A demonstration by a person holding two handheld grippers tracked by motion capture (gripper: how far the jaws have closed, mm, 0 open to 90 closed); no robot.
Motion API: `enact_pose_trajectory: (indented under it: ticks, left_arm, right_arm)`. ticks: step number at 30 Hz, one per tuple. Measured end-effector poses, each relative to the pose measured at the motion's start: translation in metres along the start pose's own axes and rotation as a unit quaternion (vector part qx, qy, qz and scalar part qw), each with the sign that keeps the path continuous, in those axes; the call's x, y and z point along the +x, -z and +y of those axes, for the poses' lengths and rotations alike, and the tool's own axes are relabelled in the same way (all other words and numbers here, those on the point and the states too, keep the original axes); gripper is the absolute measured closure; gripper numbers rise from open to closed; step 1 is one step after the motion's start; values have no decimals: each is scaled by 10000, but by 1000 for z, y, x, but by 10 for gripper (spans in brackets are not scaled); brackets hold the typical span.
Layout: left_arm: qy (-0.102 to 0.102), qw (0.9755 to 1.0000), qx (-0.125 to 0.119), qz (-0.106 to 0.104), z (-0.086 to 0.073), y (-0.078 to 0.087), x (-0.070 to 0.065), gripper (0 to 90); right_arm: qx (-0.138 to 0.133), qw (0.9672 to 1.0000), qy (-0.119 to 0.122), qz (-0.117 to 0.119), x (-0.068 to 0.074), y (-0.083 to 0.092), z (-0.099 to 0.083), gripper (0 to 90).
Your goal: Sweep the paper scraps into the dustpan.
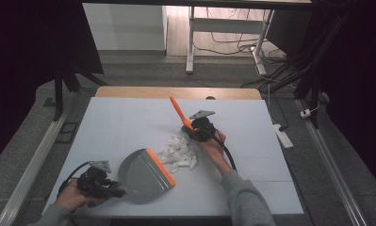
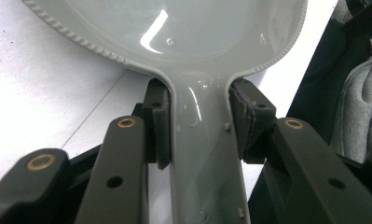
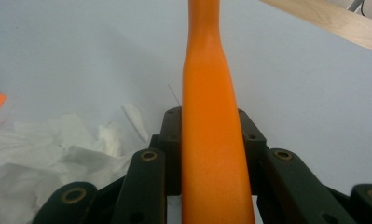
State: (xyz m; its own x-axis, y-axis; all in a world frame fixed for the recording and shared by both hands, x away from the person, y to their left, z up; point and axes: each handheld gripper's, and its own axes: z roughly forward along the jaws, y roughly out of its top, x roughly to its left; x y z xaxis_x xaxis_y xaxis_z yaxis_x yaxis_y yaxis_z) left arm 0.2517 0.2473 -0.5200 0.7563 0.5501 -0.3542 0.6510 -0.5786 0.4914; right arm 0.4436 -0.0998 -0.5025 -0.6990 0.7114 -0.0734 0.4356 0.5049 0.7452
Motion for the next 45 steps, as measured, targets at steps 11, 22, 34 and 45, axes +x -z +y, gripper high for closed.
enact_pose_trajectory:
  ticks: [11,22,34,45]
  left_arm:
    - [17,10000,-12,0,1,-1,0,611]
    - [13,10000,-24,2,1,-2,0,611]
    - [32,10000,-22,-3,1,-2,0,611]
    - [43,10000,-28,1,1,-2,0,611]
  right_arm:
    - [32,9997,171,189,23,0,2,699]
    - [66,9963,423,739,63,-3,7,699]
    - [48,9890,843,1215,114,-4,12,699]
    - [-559,9819,855,1598,124,34,29,699]
